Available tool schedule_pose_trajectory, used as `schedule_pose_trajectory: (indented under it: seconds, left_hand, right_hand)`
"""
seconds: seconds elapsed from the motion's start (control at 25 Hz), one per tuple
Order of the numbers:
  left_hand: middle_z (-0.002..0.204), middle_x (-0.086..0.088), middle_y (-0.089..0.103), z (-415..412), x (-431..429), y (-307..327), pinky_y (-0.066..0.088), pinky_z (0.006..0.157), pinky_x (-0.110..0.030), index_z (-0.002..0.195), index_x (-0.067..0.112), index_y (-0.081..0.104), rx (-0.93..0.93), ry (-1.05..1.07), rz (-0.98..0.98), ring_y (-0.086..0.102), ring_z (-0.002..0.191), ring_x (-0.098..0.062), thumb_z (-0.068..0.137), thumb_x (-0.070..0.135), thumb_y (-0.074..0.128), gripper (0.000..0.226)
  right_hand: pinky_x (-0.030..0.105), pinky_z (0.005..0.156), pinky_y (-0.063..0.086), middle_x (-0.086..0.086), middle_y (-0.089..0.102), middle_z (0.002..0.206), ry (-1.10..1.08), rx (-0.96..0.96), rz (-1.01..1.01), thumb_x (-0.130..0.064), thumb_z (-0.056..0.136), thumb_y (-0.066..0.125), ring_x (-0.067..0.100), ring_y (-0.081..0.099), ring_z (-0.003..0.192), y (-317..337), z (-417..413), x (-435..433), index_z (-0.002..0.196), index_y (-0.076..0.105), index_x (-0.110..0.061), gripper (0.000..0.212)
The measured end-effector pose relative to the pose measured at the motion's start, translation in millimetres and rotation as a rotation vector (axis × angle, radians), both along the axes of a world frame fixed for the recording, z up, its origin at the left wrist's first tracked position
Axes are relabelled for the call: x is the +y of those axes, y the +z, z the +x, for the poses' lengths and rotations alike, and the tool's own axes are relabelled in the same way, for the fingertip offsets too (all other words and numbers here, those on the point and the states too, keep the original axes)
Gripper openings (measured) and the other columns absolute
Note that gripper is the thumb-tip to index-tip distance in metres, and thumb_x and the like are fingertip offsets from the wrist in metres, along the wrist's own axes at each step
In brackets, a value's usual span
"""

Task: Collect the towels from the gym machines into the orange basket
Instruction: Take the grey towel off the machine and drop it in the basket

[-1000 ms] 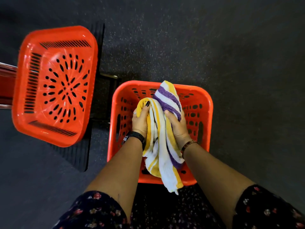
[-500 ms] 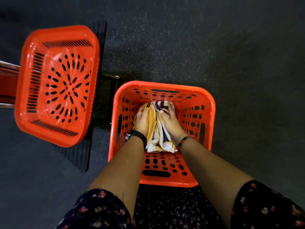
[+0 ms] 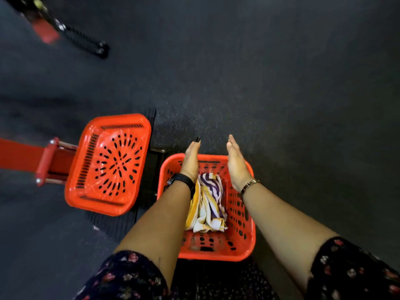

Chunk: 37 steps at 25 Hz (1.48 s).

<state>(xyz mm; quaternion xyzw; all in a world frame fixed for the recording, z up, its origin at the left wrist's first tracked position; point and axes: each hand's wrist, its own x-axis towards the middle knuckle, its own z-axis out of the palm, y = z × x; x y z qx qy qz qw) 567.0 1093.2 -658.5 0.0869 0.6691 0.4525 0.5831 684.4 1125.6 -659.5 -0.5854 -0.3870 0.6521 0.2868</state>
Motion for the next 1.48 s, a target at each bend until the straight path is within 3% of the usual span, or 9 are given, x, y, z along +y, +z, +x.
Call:
schedule_pose_trajectory:
  seconds: [0.08,0.16,0.32,0.44,0.68,1.0,1.48]
  left_hand:
    - [0.157,-0.002,0.028,0,23,50,0.016,0.119,-0.034,0.15,0.019,0.027,0.026,-0.021,0.106,0.024,0.146,-0.018,0.098,0.046,0.038,0.06]
    - [0.157,0.001,0.028,-2,47,101,0.014,0.118,-0.035,0.15,0.023,0.028,0.031,-0.048,0.175,0.023,0.146,-0.017,0.096,0.05,0.039,0.062]
    - [0.156,0.002,0.029,-1,81,216,0.018,0.116,-0.033,0.15,0.024,0.028,0.079,-0.078,0.347,0.025,0.145,-0.016,0.092,0.055,0.044,0.068]
    - [0.159,0.001,0.024,7,96,293,0.016,0.118,-0.035,0.151,0.025,0.023,0.1,-0.083,0.438,0.021,0.147,-0.018,0.096,0.052,0.037,0.063]
    - [0.16,0.003,0.021,40,81,408,0.013,0.12,-0.037,0.153,0.02,0.018,0.113,-0.161,0.597,0.018,0.148,-0.017,0.1,0.049,0.025,0.061]
    - [0.16,0.0,0.02,51,70,476,0.013,0.121,-0.04,0.153,0.023,0.019,0.176,-0.19,0.671,0.017,0.149,-0.019,0.099,0.052,0.027,0.062]
    - [0.16,-0.005,0.021,50,65,514,0.015,0.121,-0.041,0.153,0.026,0.018,0.138,-0.309,0.768,0.018,0.149,-0.023,0.097,0.057,0.027,0.066]
  right_hand:
    - [0.027,0.119,0.016,-0.005,0.024,0.158,-0.066,0.025,0.09,-0.023,0.104,0.031,0.002,0.022,0.14,48,7,21,0.15,0.026,-0.021,0.046]
    - [0.026,0.117,0.016,-0.005,0.024,0.158,-0.096,0.061,0.151,-0.02,0.104,0.031,-0.002,0.024,0.135,96,14,44,0.15,0.027,-0.018,0.047]
    - [0.023,0.115,0.014,-0.005,0.022,0.159,-0.117,0.108,0.298,-0.017,0.104,0.029,0.006,0.02,0.144,207,32,82,0.151,0.025,-0.016,0.047]
    - [0.019,0.109,0.016,-0.007,0.021,0.159,-0.108,0.13,0.381,-0.021,0.105,0.028,0.006,0.019,0.145,279,49,95,0.151,0.023,-0.019,0.047]
    - [0.024,0.113,0.014,-0.01,0.019,0.159,-0.141,0.134,0.534,-0.026,0.105,0.026,0.006,0.017,0.145,384,85,91,0.152,0.02,-0.025,0.047]
    - [0.021,0.104,0.014,-0.009,0.017,0.16,-0.166,0.157,0.633,-0.027,0.105,0.026,0.009,0.016,0.146,461,102,70,0.152,0.018,-0.025,0.048]
    - [0.022,0.112,0.014,-0.006,0.022,0.158,-0.31,0.146,0.726,-0.024,0.105,0.027,0.009,0.017,0.146,486,108,47,0.151,0.022,-0.02,0.047]
